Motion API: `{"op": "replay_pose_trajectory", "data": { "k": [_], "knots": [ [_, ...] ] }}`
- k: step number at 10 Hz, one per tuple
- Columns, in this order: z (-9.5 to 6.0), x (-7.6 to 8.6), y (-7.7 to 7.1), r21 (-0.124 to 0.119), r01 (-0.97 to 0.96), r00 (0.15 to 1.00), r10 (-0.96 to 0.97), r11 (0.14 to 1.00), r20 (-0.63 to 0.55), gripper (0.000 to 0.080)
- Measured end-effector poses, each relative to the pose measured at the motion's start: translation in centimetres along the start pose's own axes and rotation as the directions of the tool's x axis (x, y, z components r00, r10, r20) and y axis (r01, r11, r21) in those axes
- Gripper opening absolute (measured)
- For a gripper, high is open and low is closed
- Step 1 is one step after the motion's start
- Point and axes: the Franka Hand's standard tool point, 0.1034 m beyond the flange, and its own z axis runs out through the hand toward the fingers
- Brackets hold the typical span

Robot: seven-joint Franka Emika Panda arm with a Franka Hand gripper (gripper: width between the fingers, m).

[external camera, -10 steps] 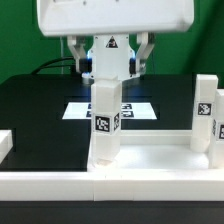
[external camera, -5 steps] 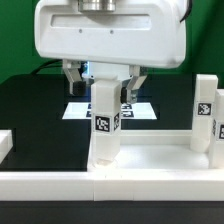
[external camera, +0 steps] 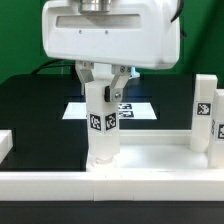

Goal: Assemble desk

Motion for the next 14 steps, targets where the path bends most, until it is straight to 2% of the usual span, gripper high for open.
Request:
{"op": "replay_pose_trajectory", "data": {
  "k": [3,4,5,6,8,9,10,13,14],
  "knots": [
    [0.1,0.0,0.1,-0.001,-0.191,0.982,0.191,0.982,0.000,0.0289],
    [0.1,0.3,0.6,0.013,-0.360,0.933,0.360,0.933,0.021,0.0289],
    [0.2,0.4,0.9,0.018,-0.546,0.837,0.544,0.838,0.050,0.0289],
    [0.2,0.1,1.2,0.026,-0.724,0.689,0.721,0.689,0.078,0.0291],
    [0.3,-0.5,0.6,0.062,-0.888,0.459,0.885,0.455,0.077,0.0294],
    [0.3,-0.9,0.1,0.066,-0.926,0.377,0.923,0.372,0.082,0.0294],
    [0.3,-1.0,-0.2,0.062,-0.941,0.336,0.938,0.331,0.085,0.0298],
    [0.3,-1.0,-0.2,0.062,-0.940,0.341,0.936,0.337,0.084,0.0298],
    [0.4,-1.0,-0.2,0.062,-0.940,0.341,0.936,0.337,0.084,0.0547]
  ]
}}
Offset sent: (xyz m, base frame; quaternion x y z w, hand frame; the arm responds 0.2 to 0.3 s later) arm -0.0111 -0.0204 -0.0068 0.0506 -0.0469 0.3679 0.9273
